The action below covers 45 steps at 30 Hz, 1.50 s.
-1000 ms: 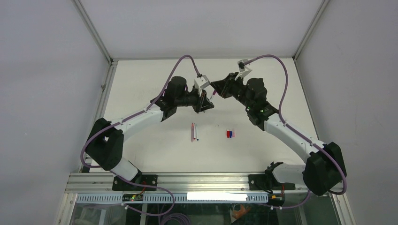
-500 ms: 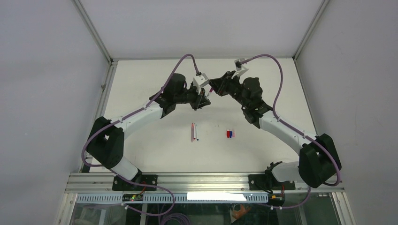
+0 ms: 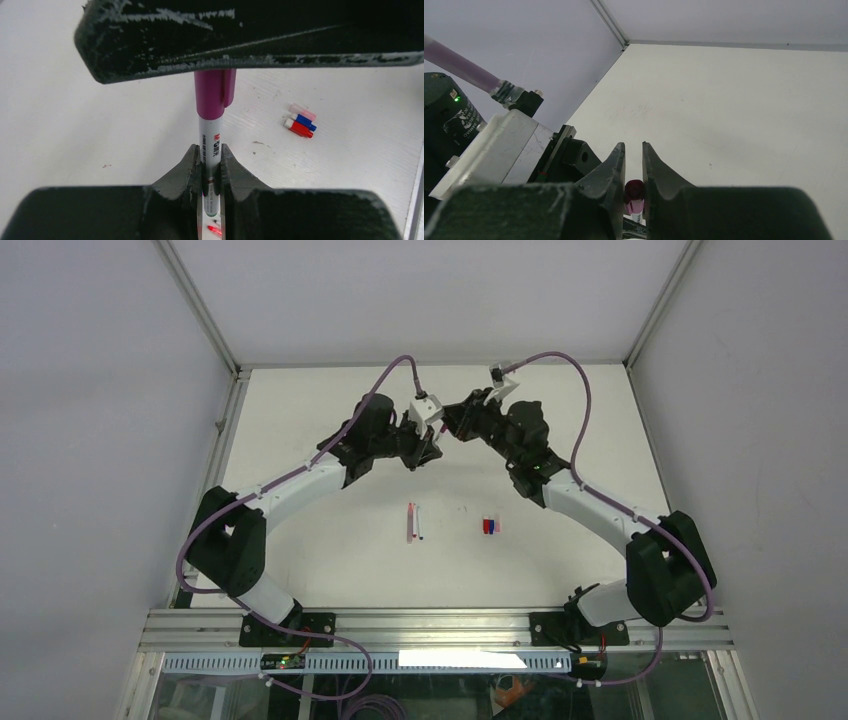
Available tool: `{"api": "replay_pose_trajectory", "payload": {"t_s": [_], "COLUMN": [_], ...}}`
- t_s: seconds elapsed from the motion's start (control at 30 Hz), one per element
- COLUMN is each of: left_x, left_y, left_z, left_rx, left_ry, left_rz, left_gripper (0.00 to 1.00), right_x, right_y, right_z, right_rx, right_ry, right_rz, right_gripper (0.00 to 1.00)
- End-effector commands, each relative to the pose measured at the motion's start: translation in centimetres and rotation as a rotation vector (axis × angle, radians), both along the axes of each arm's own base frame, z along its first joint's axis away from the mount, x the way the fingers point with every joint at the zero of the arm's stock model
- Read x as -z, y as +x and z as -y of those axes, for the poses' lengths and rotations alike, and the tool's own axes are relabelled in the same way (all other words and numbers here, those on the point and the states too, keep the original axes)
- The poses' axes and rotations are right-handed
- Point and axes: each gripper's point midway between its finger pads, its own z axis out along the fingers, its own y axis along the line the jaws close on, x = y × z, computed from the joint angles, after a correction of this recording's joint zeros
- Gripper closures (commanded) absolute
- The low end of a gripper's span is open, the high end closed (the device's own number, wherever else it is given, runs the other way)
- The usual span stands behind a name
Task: Insert the pens into the pen caps
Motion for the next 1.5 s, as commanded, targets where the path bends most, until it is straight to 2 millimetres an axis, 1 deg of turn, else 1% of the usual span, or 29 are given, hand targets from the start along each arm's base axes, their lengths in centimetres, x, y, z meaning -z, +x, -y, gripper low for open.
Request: {"api": "replay_pose_trajectory", "payload": {"t_s": [0.0, 0.13, 0.17, 0.23, 0.43, 0.5, 0.57, 0.63, 0.7, 0.73, 0.8, 0.87, 0.93, 1.0, 1.03, 1.07, 1.1, 1.17, 1.23, 1.33, 1.43, 1.47], "left_x": [-27.1, -28.2, -28.3, -28.6, -29.8, -30.0, -29.6, -28.4, -25.6, -23.8, -19.6, -15.4, -12.2, -8.9, -7.0, -5.2, -3.0, 0.3, 2.8, 5.1, 7.6, 8.8], "left_y": [-0.4, -0.4, -0.5, -0.6, -1.1, -1.2, -1.2, -0.9, -0.4, -0.1, 0.5, 0.4, -0.3, -0.9, -1.3, -1.7, -2.4, -3.7, -4.8, -6.0, -6.6, -6.7], "left_z": [2.0, 1.0, 0.9, 0.6, -0.3, -0.7, -0.9, -1.0, -0.8, -0.8, -1.0, -1.5, -1.9, -2.4, -2.7, -2.9, -3.3, -3.9, -4.6, -5.4, -7.0, -8.0], "left_rx": [0.095, 0.079, 0.078, 0.073, 0.080, 0.080, 0.075, 0.060, 0.053, 0.047, 0.017, -0.012, -0.035, -0.061, -0.073, -0.079, -0.079, -0.085, -0.103, -0.150, -0.249, -0.305], "left_ry": [-0.452, -0.483, -0.489, -0.504, -0.547, -0.555, -0.543, -0.519, -0.459, -0.416, -0.331, -0.274, -0.259, -0.233, -0.206, -0.181, -0.149, -0.101, -0.063, -0.043, 0.006, 0.049], "left_rz": [0.755, 0.781, 0.784, 0.793, 0.813, 0.817, 0.803, 0.767, 0.684, 0.635, 0.516, 0.397, 0.300, 0.203, 0.150, 0.098, 0.039, -0.052, -0.131, -0.230, -0.321, -0.358], "left_gripper": [1.00, 1.00, 1.00, 1.00, 1.00, 1.00, 1.00, 1.00, 1.00, 1.00, 1.00, 1.00, 1.00, 1.00, 1.00, 1.00, 1.00, 1.00, 1.00, 1.00, 1.00, 1.00], "right_x": [17.2, 18.1, 18.7, 19.3, 20.2, 20.1, 19.7, 18.9, 17.3, 16.7, 15.0, 13.2, 11.3, 9.1, 7.9, 6.9, 5.2, 2.2, -0.7, -4.4, -7.0, -7.5], "right_y": [-11.9, -12.5, -13.0, -13.3, -13.7, -13.6, -13.3, -12.6, -11.5, -10.9, -9.5, -8.1, -6.5, -5.0, -4.3, -3.5, -2.6, -1.0, 0.1, 1.2, 2.0, 2.2], "right_z": [-1.8, -2.2, -2.1, -2.2, -2.6, -2.6, -2.5, -2.3, -2.2, -1.9, -1.5, -1.1, -0.6, -0.4, -0.4, -0.3, -0.5, -0.5, -0.3, 0.5, 2.3, 3.3], "right_rx": [-0.346, -0.371, -0.376, -0.383, -0.398, -0.392, -0.381, -0.355, -0.318, -0.290, -0.237, -0.185, -0.119, -0.092, -0.083, -0.074, -0.066, -0.041, -0.015, 0.028, 0.098, 0.127], "right_ry": [-0.336, -0.356, -0.377, -0.398, -0.422, -0.424, -0.427, -0.437, -0.441, -0.446, -0.438, -0.422, -0.407, -0.374, -0.360, -0.347, -0.320, -0.278, -0.260, -0.250, -0.212, -0.199], "right_rz": [-0.547, -0.568, -0.598, -0.608, -0.627, -0.621, -0.602, -0.572, -0.517, -0.498, -0.451, -0.401, -0.342, -0.277, -0.250, -0.230, -0.204, -0.161, -0.118, -0.040, 0.006, 0.012], "right_gripper": [1.00, 1.00, 1.00, 1.00, 1.00, 1.00, 1.00, 1.00, 1.00, 1.00, 1.00, 1.00, 1.00, 0.80, 0.74, 0.69, 0.66, 0.60, 0.53, 0.43, 0.41, 0.40]}}
